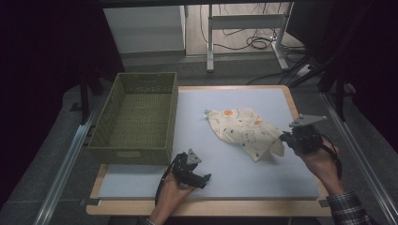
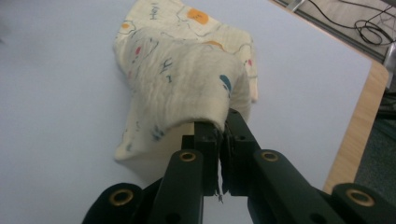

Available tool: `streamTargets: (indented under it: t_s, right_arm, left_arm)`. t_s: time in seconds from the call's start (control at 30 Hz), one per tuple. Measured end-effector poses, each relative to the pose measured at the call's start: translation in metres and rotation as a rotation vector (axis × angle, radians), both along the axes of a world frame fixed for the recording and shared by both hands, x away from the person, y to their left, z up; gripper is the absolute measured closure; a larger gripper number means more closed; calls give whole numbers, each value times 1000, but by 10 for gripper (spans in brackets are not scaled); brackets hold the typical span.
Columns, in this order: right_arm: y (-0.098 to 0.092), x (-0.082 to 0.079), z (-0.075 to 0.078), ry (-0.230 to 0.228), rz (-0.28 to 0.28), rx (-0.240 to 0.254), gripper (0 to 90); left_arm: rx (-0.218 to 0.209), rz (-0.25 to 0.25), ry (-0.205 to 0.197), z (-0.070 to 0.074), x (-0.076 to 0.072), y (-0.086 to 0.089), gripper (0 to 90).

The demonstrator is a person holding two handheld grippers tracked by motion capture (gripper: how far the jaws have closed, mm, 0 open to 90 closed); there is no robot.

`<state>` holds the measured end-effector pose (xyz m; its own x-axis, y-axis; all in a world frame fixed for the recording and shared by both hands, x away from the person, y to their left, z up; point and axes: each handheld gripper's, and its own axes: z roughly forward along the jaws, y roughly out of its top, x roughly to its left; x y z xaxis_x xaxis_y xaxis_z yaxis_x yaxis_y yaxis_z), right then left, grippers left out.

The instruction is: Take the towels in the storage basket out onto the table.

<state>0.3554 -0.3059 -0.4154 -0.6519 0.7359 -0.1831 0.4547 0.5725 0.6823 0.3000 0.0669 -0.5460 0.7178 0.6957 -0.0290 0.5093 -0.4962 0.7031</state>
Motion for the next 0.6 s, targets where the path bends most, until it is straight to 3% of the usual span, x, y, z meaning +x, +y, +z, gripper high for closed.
streamTargets:
  t_s: [0.03,0.17,0.27,0.47,0.6]
  right_arm:
    - [0,0,0,0,0,0,810]
    - [-7,-4,-33,84,3,-5,698]
    - [-15,-11,-50,120,-6,21,649]
    - [-37,-28,-45,119,-30,69,622]
    - [-52,-34,-41,92,-62,72,617]
  left_arm:
    - [0,1,0,0,0,0,56]
    - [-1,1,1,0,0,0,56]
    - [-1,1,1,0,0,0,56]
    - [-1,1,1,0,0,0,56]
    - [-1,1,0,0,0,0,56]
